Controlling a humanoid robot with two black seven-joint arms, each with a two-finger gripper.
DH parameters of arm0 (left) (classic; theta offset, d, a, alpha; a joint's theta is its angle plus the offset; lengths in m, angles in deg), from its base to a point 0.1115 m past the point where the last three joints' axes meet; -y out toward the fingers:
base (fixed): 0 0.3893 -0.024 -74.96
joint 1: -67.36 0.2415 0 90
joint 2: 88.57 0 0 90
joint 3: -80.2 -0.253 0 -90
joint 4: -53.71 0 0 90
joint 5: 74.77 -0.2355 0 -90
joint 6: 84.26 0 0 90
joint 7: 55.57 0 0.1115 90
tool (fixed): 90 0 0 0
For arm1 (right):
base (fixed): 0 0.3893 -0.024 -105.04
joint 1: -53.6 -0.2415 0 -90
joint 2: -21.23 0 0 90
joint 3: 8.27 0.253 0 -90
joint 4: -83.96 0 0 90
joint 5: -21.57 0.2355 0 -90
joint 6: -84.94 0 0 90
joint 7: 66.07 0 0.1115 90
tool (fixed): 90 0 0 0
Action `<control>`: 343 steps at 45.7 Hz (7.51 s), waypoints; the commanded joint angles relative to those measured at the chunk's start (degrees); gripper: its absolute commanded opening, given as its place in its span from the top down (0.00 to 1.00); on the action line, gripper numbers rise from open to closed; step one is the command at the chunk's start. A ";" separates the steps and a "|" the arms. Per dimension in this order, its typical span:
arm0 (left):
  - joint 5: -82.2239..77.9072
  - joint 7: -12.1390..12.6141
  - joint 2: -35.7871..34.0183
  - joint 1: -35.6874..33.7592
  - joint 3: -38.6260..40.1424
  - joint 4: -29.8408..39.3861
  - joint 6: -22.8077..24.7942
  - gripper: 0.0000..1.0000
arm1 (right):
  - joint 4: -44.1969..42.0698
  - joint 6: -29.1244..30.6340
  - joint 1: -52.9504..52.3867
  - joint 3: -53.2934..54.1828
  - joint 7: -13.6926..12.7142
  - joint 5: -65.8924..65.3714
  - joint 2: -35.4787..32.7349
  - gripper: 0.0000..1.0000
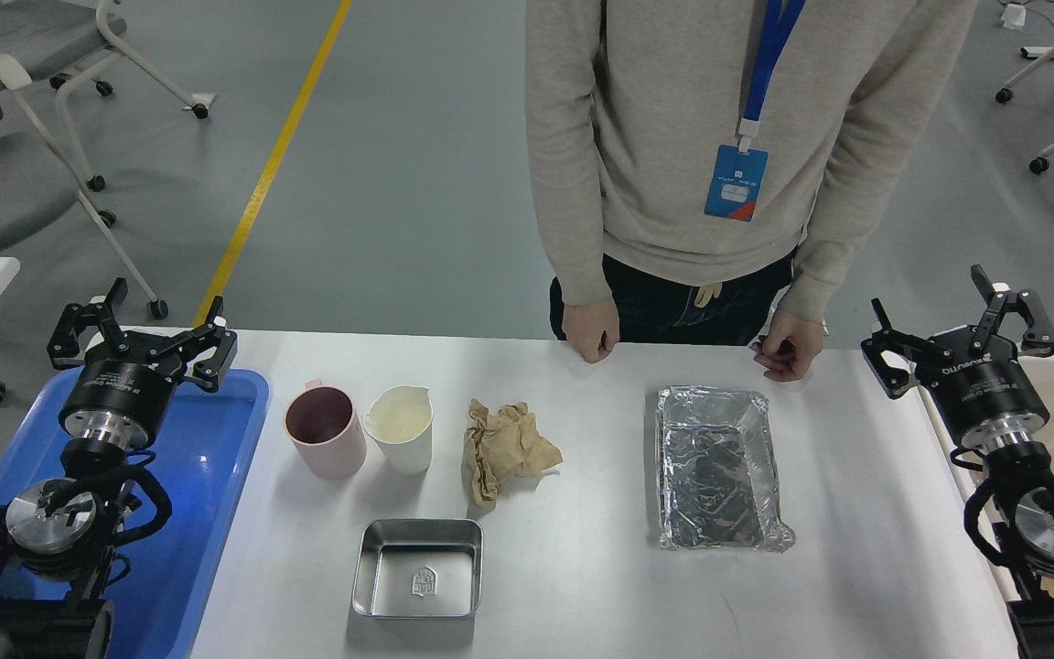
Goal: Tidy desktop
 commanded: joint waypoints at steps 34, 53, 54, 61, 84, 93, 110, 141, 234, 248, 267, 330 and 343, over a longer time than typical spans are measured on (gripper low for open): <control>-0.02 0.00 -0.36 -0.18 3.56 -1.76 -0.08 0.03 | -0.09 0.28 0.00 0.05 0.00 -0.18 -0.18 0.00; -0.72 -0.26 -0.97 -0.36 2.24 -3.52 -0.43 0.03 | 0.00 0.19 0.44 0.05 0.00 -0.35 0.00 0.00; -0.81 -0.26 -1.32 -0.27 1.81 -3.26 -0.43 0.03 | 0.00 0.19 0.44 0.05 0.00 -0.35 0.00 0.00; -7.13 -1.05 -5.80 0.00 -2.67 -3.17 -0.87 0.03 | 0.00 0.28 0.53 0.05 0.00 -0.35 0.35 0.00; -17.60 -1.14 -30.40 -0.88 -24.73 1.58 -3.86 0.04 | -0.09 0.28 0.61 -0.30 0.00 -2.55 1.23 0.00; -21.28 -1.32 -39.02 -1.67 -31.68 2.19 -3.95 0.04 | -0.09 0.19 0.44 -0.30 0.00 -2.55 1.32 0.00; -39.13 -7.47 -55.01 -1.23 -32.12 11.68 -3.69 0.03 | -0.09 0.19 0.09 -0.57 0.00 -4.31 1.32 0.00; -40.36 -2.11 -72.61 -0.18 -42.67 21.00 -5.18 0.03 | -0.26 0.19 0.35 -0.66 -0.09 -4.31 1.14 0.00; -51.09 -5.80 -28.66 -29.53 -83.89 -6.15 -9.40 0.51 | 0.00 0.81 3.16 -0.13 0.00 -4.31 1.84 0.00; -51.00 -6.50 -26.55 -29.45 -84.24 -8.35 -8.26 0.78 | 0.00 0.90 3.16 -0.04 0.00 -4.40 1.76 0.00; -51.09 -10.02 -27.08 -29.18 -88.02 -8.26 -8.26 0.97 | 0.00 0.72 3.43 -0.04 0.00 -4.40 1.93 0.00; -60.04 -11.34 -71.90 -43.69 -97.51 12.47 5.28 0.99 | 0.00 0.72 3.07 -0.30 0.00 -5.80 3.78 0.00; -61.81 -11.34 -71.03 -37.02 -97.78 13.09 0.81 0.99 | 0.00 0.72 3.07 -0.30 0.00 -5.89 3.78 0.00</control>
